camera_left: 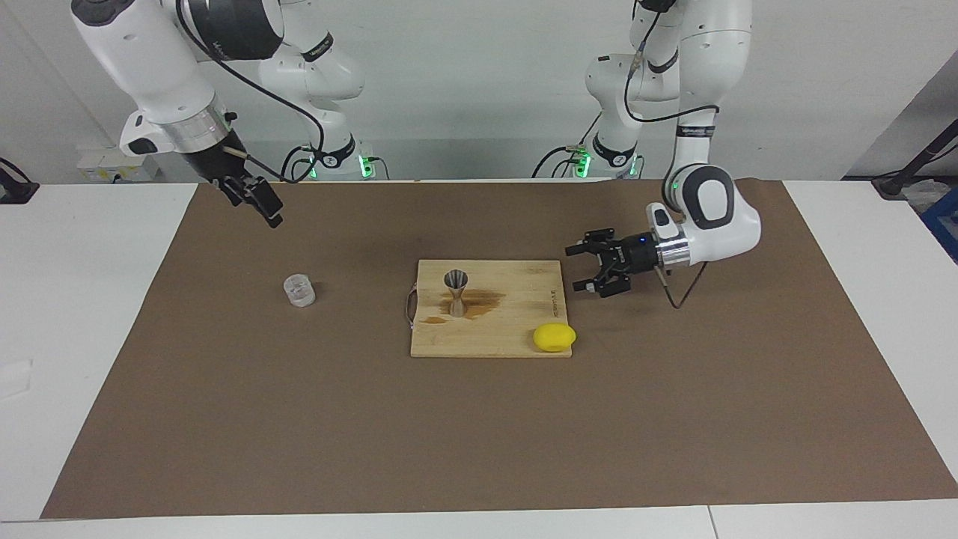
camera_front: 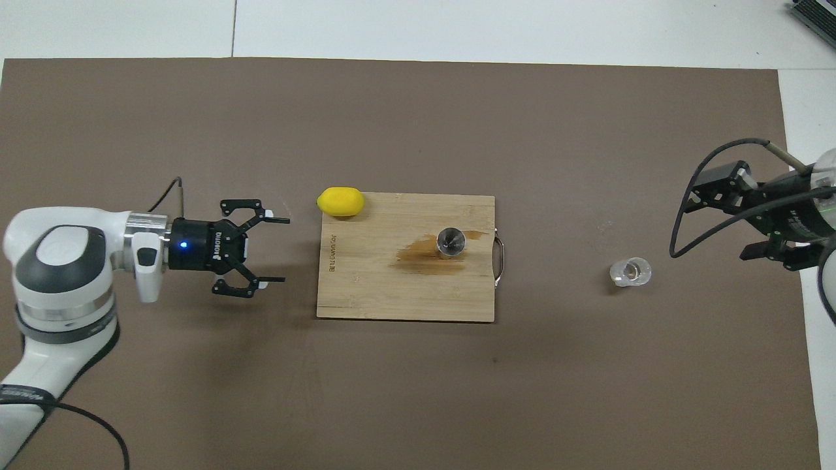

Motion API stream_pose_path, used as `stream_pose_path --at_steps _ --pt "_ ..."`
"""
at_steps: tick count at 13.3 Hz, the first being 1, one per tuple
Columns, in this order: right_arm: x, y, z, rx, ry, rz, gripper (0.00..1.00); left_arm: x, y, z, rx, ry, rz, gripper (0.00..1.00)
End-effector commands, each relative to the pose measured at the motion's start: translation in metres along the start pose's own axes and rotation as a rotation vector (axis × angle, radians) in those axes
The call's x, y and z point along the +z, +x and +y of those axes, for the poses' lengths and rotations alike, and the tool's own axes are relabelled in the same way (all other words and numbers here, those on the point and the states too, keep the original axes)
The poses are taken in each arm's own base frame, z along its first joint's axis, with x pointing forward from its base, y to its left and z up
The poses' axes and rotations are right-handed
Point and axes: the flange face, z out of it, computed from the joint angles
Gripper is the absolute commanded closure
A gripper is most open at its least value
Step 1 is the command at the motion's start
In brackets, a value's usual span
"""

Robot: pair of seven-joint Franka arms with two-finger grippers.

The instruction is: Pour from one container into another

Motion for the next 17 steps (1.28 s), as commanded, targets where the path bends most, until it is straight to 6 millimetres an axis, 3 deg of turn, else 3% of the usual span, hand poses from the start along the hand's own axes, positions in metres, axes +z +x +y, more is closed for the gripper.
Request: stream_pose_path --at_steps 1,3,4,6,8,13,15,17 --pt "0.029 0.026 0.018 0.271 0.084 -0.092 0.0 -0.067 0.023 -0.008 0.011 -0.072 -0.136 0.0" --pt "0.066 0.029 0.023 0.37 0.053 -0.162 0.0 -0.109 0.047 -0.018 0.006 -0.127 -0.271 0.0" --pt "0.08 0.041 0.031 0.419 0.061 -0.206 0.0 -0.125 0.061 -0.024 0.005 -0.138 -0.354 0.0" --pt "0.111 0.071 0.046 0.509 0.073 -0.296 0.0 -0.144 0.085 -0.03 -0.001 -0.143 -0.477 0.0" --pt "0.139 0.086 0.059 0.559 0.079 -0.292 0.0 -0.159 0.112 -0.036 -0.002 -0.141 -0.593 0.0" --pt "0.209 0.114 0.09 0.589 0.115 -0.352 0.0 -0.174 0.155 -0.037 -0.02 -0.119 -0.821 0.0" --pt "0.226 0.115 0.095 0.586 0.126 -0.375 0.0 -0.167 0.177 -0.044 -0.052 -0.112 -0.986 0.0" --pt "0.25 0.122 0.116 0.55 0.155 -0.4 0.0 -0.168 0.179 -0.046 -0.113 -0.055 -1.034 0.0"
